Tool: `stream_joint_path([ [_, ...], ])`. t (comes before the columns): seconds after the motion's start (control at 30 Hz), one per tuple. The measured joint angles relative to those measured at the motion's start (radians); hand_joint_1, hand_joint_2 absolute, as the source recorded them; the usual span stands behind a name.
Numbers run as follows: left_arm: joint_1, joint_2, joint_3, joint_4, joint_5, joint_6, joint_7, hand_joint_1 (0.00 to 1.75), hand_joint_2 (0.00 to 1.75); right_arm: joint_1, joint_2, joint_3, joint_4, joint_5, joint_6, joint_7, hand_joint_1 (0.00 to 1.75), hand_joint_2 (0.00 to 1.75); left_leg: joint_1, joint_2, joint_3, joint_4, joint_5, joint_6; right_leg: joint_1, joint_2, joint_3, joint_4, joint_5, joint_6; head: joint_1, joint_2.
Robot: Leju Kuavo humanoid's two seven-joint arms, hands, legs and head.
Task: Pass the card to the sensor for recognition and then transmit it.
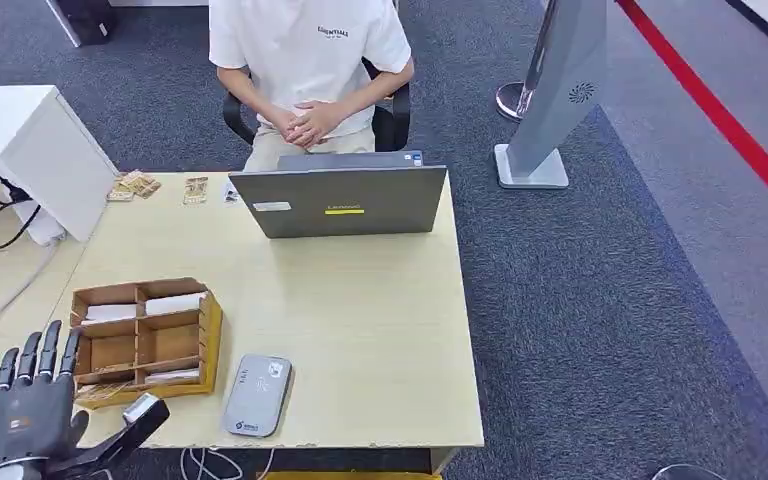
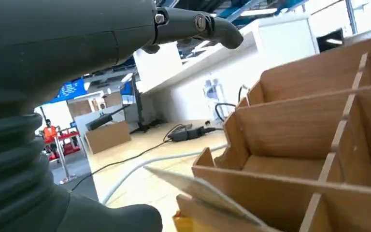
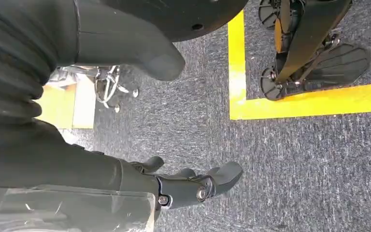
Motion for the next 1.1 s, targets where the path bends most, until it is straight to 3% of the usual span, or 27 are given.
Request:
stream_joint_path([
  [1.1, -0.043, -0.021, -0.032, 0.068, 0.004, -0.014, -0.024, 0.0, 1.75, -0.001, 0.002, 0.003, 0.0, 0.016, -0.002, -0.001, 0.0, 1.75, 0.0, 0.0, 0.0, 0.0, 0.0, 0.0, 0.0, 0.0, 0.0, 0.0, 0.0, 0.0, 0.0, 0.0],
])
